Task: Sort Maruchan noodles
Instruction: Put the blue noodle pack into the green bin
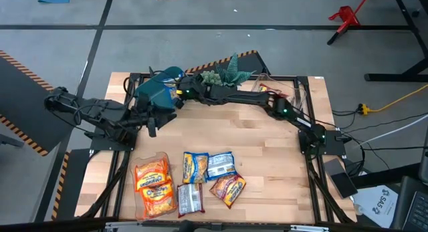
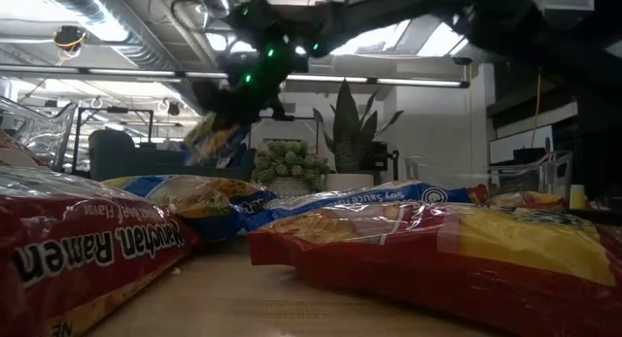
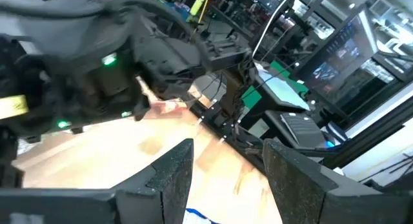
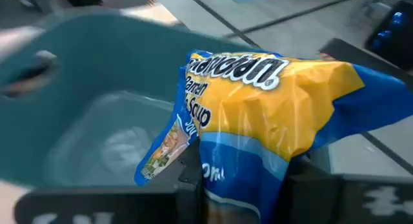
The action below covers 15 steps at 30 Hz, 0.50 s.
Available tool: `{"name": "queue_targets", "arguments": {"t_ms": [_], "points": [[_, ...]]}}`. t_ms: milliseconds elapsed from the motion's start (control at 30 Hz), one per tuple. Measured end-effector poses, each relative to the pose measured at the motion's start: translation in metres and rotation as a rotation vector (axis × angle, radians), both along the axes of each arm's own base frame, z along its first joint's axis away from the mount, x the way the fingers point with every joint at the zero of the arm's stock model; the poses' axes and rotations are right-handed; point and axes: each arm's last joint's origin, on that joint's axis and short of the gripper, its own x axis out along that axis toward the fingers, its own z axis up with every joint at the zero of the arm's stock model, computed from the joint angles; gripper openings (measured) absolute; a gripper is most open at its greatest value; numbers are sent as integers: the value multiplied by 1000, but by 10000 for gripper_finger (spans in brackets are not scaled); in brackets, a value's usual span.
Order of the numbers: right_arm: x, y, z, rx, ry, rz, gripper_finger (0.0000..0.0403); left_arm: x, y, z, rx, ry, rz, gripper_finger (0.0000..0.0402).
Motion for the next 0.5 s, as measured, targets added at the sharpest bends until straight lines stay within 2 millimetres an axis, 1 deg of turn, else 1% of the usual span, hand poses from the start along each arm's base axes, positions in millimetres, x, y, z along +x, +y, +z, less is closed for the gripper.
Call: {"name": "queue_targets", "arguments": {"t_ms": [100, 133, 300, 400, 500], "points": [[3, -6, -9, -22, 43, -14, 79, 0, 0, -1, 6, 8, 15, 182], [3, -9, -10, -24, 38, -18, 79, 0, 1, -1, 6, 8, 17, 182], [4, -12, -13, -16, 44, 35, 92, 0, 1, -1, 22, 13, 16, 182], [4, -14, -14, -9, 51, 79, 120, 0, 1, -1, 31, 15, 23, 182], [4, -15, -14, 4, 47, 97, 162, 0, 1, -1, 32, 15, 30, 182]]}}
